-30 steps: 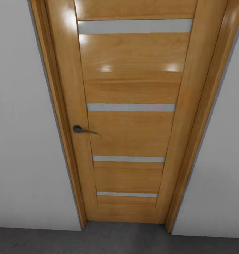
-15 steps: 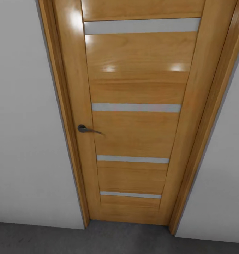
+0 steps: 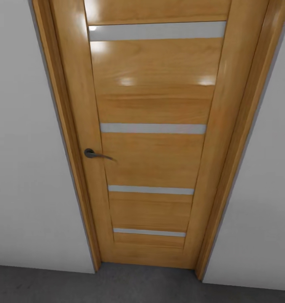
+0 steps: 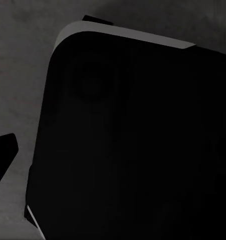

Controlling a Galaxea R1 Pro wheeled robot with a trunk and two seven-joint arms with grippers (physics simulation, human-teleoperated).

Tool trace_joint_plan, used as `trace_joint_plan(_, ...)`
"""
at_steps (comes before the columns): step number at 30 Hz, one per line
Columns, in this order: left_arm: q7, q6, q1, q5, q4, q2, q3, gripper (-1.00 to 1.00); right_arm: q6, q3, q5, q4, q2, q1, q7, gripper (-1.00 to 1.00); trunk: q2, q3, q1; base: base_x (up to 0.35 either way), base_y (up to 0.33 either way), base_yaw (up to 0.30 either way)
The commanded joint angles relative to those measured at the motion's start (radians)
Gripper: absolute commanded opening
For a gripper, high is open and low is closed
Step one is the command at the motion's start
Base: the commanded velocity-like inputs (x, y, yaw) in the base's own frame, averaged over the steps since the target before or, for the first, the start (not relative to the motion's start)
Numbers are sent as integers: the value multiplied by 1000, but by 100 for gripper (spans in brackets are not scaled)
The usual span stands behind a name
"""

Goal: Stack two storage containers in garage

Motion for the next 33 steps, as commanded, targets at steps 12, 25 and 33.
trace_joint_plan(12,0,-2,0,5,0,1,2,100,-2,2,1,0,1,0,-2,100,0,-1,0,0,-150,0)
trace_joint_plan(25,0,-3,0,6,0,1,2,100,-2,1,1,0,1,0,-2,100,0,-1,0,0,-2,0)
trace_joint_plan(33,0,-3,0,6,0,1,2,100,-4,1,1,0,1,0,-1,100,0,-1,0,0,0,0)
